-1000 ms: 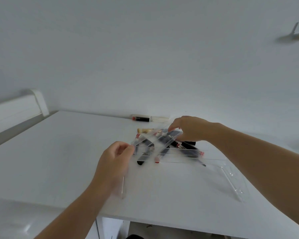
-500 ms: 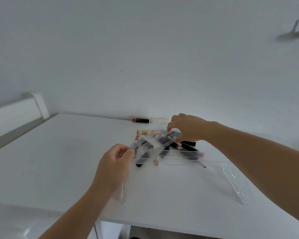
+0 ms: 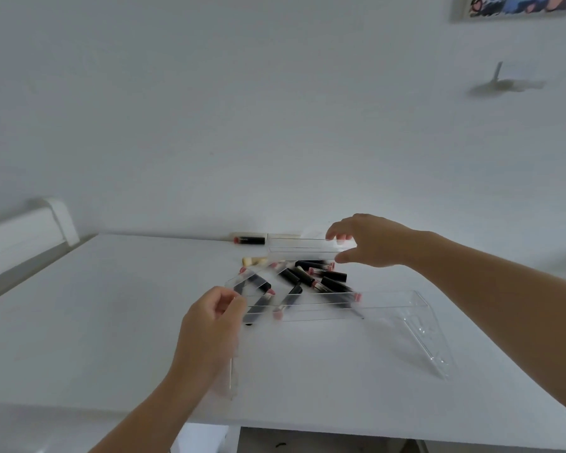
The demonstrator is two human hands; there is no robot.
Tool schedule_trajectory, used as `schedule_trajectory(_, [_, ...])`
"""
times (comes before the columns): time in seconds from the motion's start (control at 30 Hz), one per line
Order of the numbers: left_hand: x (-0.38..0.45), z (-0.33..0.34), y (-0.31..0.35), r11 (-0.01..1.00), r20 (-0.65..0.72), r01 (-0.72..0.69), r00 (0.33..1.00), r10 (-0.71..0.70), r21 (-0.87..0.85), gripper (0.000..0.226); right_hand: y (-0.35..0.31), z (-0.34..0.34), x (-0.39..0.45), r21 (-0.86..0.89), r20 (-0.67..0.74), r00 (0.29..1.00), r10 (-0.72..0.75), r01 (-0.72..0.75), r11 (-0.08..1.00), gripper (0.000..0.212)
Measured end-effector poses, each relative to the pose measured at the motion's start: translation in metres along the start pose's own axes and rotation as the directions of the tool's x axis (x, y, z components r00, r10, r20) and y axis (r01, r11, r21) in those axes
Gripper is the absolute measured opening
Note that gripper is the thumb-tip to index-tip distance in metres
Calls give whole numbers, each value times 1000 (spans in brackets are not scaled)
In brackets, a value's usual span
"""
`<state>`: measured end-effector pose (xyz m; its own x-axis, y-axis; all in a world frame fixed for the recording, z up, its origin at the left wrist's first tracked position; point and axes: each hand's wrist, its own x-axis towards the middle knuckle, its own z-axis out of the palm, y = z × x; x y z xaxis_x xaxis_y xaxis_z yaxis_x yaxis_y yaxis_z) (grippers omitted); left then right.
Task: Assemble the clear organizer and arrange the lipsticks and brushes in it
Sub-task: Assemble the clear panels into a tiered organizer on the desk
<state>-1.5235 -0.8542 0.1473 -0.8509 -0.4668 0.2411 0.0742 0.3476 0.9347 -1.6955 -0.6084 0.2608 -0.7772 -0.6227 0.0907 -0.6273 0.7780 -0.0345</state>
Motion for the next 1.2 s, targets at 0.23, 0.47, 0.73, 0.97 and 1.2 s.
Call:
schedule_trajectory(0.23, [-12,28,13,998,25,-49,999,48,37,18,10,-7,-31,25,-51,999,12,-11,1000,43])
schedule_trajectory(0.47, [-10,56,26,989,62,-94,994,88,111,16,30,-9,-61,37,-82,995,64,-61,997,42])
schedule_trajectory(0.73, [6,88,39,965,149,-160,980,130,208,21,44,-7,-81,47,-113,988,101,-96,994,42])
schedule_trajectory(0.97, [18,101,34,963,184,-130,979,88,235,18,52,-2,-97,74,-119,988,97,-89,993,42])
schedule_trajectory(1.2, [34,94,27,947,170,-177,976,135,268,22,47,3,-102,70,-177,984,33,-21,997,42])
